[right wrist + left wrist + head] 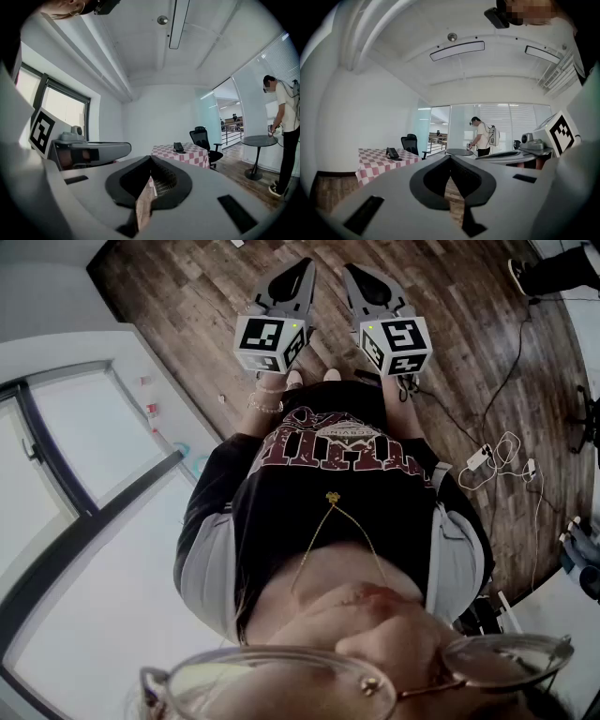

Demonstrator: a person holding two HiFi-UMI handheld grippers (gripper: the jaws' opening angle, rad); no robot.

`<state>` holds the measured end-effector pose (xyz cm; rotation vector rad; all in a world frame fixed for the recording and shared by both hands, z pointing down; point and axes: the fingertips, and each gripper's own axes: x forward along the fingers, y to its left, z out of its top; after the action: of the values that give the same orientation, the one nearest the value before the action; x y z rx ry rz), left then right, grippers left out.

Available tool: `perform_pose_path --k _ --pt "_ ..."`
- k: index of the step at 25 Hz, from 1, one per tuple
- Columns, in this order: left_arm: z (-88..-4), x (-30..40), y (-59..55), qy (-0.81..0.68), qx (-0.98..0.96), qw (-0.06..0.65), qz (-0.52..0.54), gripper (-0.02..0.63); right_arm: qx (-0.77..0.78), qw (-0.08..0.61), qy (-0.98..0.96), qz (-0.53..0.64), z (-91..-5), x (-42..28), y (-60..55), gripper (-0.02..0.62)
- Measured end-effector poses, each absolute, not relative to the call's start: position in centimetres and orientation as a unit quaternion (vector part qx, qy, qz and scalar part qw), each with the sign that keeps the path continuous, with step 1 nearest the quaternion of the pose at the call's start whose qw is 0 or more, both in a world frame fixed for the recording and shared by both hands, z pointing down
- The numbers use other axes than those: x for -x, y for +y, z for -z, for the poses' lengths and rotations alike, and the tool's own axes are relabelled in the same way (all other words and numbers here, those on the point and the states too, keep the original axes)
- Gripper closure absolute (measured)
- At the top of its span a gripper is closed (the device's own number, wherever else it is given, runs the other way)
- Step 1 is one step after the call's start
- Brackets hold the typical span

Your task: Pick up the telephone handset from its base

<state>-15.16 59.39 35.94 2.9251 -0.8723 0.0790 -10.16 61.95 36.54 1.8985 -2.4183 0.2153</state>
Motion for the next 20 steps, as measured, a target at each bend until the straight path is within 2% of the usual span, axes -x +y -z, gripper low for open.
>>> perform_pose_path --k 20 --pt "-38.2 15.0 59.1 -0.305 -0.949 0.063 -0.044 0.606 -0.594 0.034 -0.798 -0.097 -38.8 9.6 61.8 0.575"
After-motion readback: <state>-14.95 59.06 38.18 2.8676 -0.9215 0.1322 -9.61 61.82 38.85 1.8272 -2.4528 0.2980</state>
